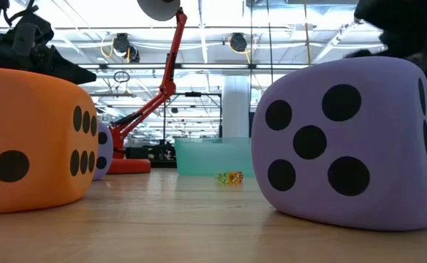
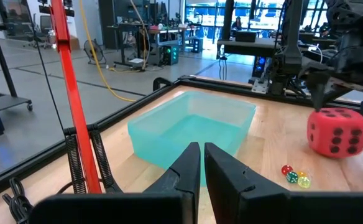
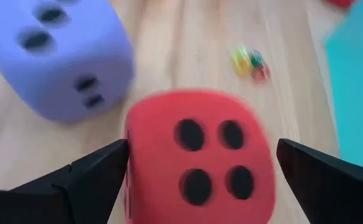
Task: Pick & Place Dice
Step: Put the large red die into the blue bin
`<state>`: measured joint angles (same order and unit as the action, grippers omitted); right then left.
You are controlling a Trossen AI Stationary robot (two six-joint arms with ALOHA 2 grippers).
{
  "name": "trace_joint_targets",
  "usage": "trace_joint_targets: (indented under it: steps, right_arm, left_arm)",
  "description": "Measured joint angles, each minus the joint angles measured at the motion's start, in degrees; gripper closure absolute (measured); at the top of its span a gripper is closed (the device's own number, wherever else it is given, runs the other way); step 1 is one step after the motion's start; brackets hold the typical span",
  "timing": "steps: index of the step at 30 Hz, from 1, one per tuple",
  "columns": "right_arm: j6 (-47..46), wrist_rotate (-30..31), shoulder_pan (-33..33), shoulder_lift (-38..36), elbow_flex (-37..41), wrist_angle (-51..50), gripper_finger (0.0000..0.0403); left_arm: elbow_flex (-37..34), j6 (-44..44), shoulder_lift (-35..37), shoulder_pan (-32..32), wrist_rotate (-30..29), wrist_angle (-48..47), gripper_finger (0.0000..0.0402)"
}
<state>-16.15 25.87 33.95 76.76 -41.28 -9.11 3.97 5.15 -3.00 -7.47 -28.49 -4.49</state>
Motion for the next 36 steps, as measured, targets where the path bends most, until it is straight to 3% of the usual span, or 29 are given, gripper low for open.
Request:
trace_joint_targets:
  steps: [4,9,12,19,23,27,36]
  right_arm:
    - [6.51,0.65,-0.1,-0.01,-0.16,4.68,0.0003]
    - [9.84,-2.27,-0.95,-0.03,-3.33,1.21,0.0003]
    - [8.11,-6.44,-3.12,-0.07,-5.67,-1.29,0.0003]
    - [-3.5,-5.6,-7.33,-0.12,-6.71,-1.84,0.0003]
    - [0.91,-11.34,-5.51,-0.12,-6.75,-2.46,0.0003]
    - [3.92,-10.85,-3.23,-0.12,-6.75,-2.32,0.0003]
    - [-3.93,-5.29,-2.96,-0.17,-6.81,-3.79,0.0003]
  left_arm:
    - [0.0,0.0,0.0,-0.01,0.0,-0.02,0.0371]
    - [0.0,-0.33,0.0,-0.01,0.0,-0.02,0.0371]
    - [0.0,-0.33,0.01,0.0,0.0,-0.02,0.0371]
    - [0.0,-0.26,-0.01,-0.01,0.0,-0.04,0.0371]
    - [0.0,-0.32,-0.01,-0.01,0.02,-0.06,0.0371]
    - [0.0,-0.46,0.01,0.01,0.02,-0.07,0.0371]
    - [0.0,-0.24,-0.01,-0.01,0.02,-0.05,0.0371]
